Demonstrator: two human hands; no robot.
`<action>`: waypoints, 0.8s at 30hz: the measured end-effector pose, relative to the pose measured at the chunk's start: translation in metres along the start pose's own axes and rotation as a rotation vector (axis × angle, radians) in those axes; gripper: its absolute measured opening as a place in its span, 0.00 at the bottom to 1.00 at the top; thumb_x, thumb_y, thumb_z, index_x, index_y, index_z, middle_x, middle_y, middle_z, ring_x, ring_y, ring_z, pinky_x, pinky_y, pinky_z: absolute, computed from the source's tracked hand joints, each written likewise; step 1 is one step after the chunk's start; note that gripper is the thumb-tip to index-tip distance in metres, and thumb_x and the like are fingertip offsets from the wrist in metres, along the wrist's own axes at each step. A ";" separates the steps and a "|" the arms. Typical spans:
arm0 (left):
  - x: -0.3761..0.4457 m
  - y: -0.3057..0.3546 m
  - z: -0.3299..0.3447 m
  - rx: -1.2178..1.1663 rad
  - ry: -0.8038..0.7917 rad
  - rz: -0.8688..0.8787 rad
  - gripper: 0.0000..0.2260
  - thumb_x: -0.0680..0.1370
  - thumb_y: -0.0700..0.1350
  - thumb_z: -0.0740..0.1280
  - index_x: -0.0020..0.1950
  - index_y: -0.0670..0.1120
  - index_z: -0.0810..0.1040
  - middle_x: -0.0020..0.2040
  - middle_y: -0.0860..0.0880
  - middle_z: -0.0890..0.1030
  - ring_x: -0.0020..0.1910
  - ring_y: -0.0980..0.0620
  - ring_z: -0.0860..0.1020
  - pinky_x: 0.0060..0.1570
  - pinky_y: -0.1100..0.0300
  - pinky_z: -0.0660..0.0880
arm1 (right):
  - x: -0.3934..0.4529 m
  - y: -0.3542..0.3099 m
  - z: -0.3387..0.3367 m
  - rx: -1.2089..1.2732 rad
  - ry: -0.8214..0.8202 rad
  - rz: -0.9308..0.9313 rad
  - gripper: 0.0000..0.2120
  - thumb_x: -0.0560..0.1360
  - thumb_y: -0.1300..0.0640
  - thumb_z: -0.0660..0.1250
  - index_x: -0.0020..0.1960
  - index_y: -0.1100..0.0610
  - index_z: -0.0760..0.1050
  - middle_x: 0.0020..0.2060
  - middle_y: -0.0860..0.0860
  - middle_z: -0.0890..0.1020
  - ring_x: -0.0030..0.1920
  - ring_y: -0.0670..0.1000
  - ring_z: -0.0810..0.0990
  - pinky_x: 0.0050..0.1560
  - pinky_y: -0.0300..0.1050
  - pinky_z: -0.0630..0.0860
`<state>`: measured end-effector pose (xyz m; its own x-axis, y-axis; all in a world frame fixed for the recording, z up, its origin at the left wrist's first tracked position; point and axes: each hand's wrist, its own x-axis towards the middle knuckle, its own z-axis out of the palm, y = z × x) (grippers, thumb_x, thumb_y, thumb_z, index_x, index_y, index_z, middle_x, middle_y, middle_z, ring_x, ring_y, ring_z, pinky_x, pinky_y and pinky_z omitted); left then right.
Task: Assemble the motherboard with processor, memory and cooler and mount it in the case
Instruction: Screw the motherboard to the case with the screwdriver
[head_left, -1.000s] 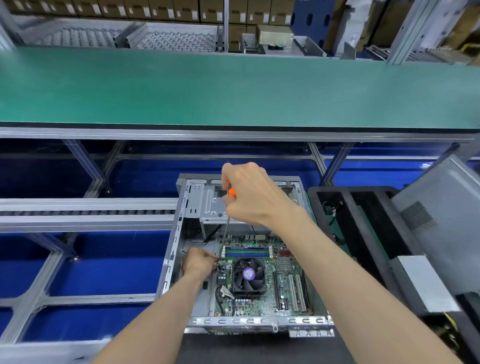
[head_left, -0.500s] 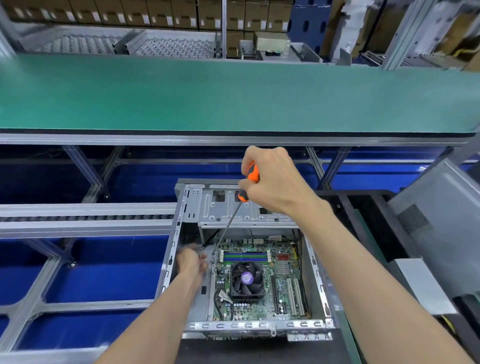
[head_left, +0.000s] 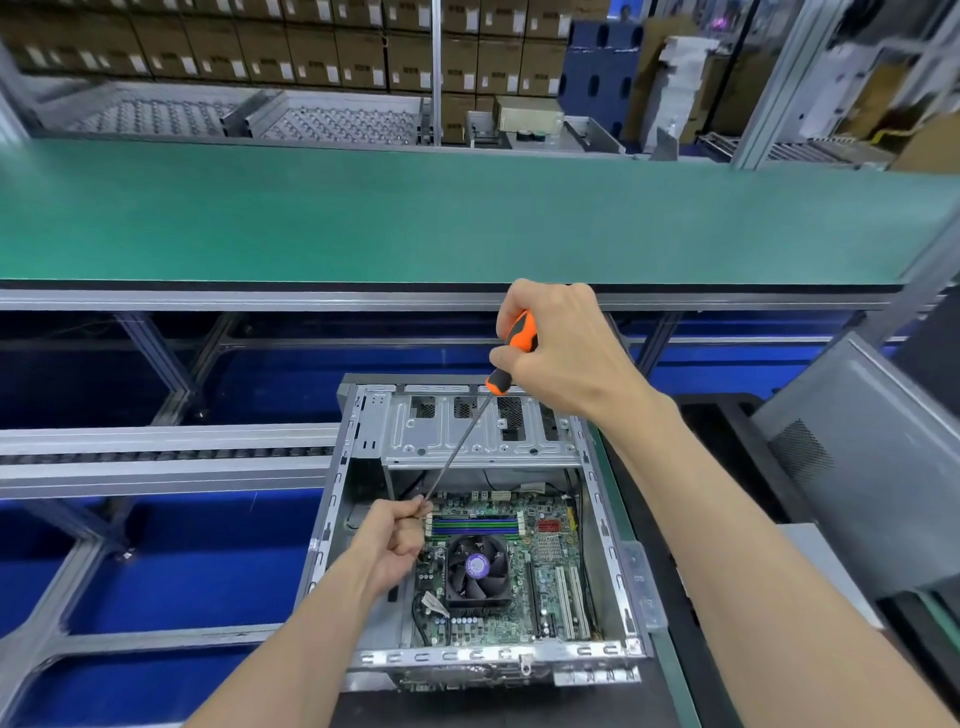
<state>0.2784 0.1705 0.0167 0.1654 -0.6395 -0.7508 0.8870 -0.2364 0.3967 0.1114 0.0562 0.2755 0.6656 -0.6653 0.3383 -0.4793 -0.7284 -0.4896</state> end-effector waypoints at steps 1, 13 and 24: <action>0.000 0.000 0.001 -0.031 -0.010 -0.007 0.08 0.83 0.36 0.57 0.46 0.36 0.73 0.22 0.53 0.61 0.14 0.59 0.55 0.11 0.66 0.50 | -0.001 -0.001 -0.001 0.000 -0.003 -0.001 0.06 0.69 0.60 0.70 0.42 0.53 0.74 0.30 0.45 0.80 0.37 0.46 0.75 0.37 0.43 0.72; -0.006 -0.008 0.001 -0.350 0.012 0.153 0.07 0.83 0.40 0.63 0.46 0.41 0.75 0.33 0.49 0.68 0.15 0.58 0.55 0.14 0.67 0.53 | -0.007 -0.002 -0.006 0.035 0.108 -0.003 0.07 0.68 0.60 0.72 0.41 0.55 0.75 0.27 0.45 0.76 0.28 0.42 0.71 0.31 0.36 0.63; -0.012 -0.011 0.006 -0.669 -0.113 0.160 0.06 0.83 0.40 0.62 0.49 0.41 0.78 0.25 0.54 0.59 0.19 0.57 0.56 0.17 0.66 0.55 | -0.010 -0.007 0.000 0.072 0.153 -0.020 0.08 0.70 0.59 0.73 0.42 0.53 0.73 0.28 0.48 0.76 0.29 0.46 0.70 0.32 0.39 0.66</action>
<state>0.2641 0.1765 0.0249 0.3028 -0.7096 -0.6363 0.9365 0.3455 0.0604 0.1085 0.0679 0.2755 0.5769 -0.6723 0.4639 -0.4211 -0.7315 -0.5363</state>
